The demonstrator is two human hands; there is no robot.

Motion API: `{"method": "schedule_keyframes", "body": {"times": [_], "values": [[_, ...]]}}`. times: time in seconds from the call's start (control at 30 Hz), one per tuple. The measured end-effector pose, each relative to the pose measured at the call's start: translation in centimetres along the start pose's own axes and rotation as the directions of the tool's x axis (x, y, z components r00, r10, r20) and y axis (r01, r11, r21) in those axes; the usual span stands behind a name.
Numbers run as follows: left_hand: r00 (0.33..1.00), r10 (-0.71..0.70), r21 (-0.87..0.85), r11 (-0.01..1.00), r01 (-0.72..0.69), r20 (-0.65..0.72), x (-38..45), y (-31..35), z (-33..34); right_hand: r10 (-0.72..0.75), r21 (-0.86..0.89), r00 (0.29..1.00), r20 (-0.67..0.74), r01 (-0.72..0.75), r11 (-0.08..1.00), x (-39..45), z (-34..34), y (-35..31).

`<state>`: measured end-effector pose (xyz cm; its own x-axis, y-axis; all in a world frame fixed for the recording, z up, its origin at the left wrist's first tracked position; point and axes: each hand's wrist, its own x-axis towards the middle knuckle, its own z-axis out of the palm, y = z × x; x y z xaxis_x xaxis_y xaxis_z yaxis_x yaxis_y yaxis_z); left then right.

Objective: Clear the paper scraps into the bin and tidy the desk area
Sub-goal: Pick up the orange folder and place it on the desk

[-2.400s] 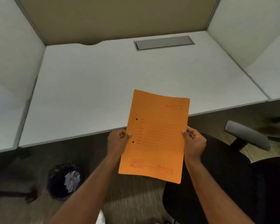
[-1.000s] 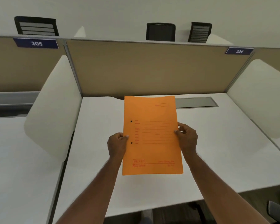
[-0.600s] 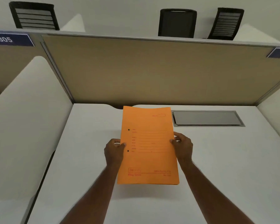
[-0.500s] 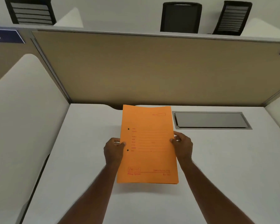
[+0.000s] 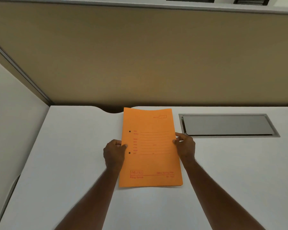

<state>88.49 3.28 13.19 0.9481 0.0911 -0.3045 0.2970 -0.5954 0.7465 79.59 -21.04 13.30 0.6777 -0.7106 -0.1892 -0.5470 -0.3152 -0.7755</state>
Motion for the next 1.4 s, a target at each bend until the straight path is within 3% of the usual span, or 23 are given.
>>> {"method": "schedule_keyframes", "body": {"times": [0.3, 0.43, 0.53, 0.6, 0.7, 0.83, 1.0, 1.13, 1.4], "values": [[0.998, -0.040, 0.146, 0.988, 0.045, -0.042, 1.2, -0.4, 1.5, 0.081, -0.052, 0.996, 0.034, -0.079, 0.995, 2.2, 1.2, 1.7], [0.979, 0.182, 0.391, 0.910, -0.135, -0.086, 1.3, -0.8, 1.3, 0.096, -0.089, 0.995, 0.035, -0.092, 0.992, 2.1, 1.3, 2.3], [0.944, 0.329, 0.467, 0.839, -0.278, -0.028, 1.2, -0.6, 0.8, 0.123, -0.027, 0.992, -0.003, -0.123, 0.992, 1.1, 1.2, 2.1], [0.908, 0.411, 0.555, 0.738, -0.383, 0.081, 0.8, -0.4, 0.4, 0.056, -0.053, 0.998, -0.028, -0.057, 0.997, 0.1, 1.1, 1.5], [0.837, 0.503, 0.611, 0.599, -0.517, 0.214, 0.0, 0.2, -0.7, -0.226, -0.278, 0.974, 0.016, 0.222, 0.935, -1.8, 0.8, -0.5], [0.773, 0.573, 0.581, 0.543, -0.606, 0.270, -1.9, 1.3, -2.8, -0.411, -0.424, 0.902, 0.131, 0.426, 0.799, -4.9, 1.0, -3.9], [0.752, 0.619, 0.585, 0.531, -0.613, 0.227, -5.0, 1.8, -7.1, -0.527, -0.446, 0.836, 0.151, 0.533, 0.719, -9.8, 0.4, -7.8], [0.693, 0.693, 0.587, 0.483, -0.649, 0.196, -8.4, 0.5, -11.2, -0.562, -0.472, 0.814, 0.147, 0.557, 0.683, -15.3, -0.2, -9.4], [0.617, 0.756, 0.570, 0.415, -0.710, 0.218, -19.1, -5.7, -20.5, -0.627, -0.515, 0.775, 0.085, 0.573, 0.638, -31.8, -2.3, -9.8]]}}
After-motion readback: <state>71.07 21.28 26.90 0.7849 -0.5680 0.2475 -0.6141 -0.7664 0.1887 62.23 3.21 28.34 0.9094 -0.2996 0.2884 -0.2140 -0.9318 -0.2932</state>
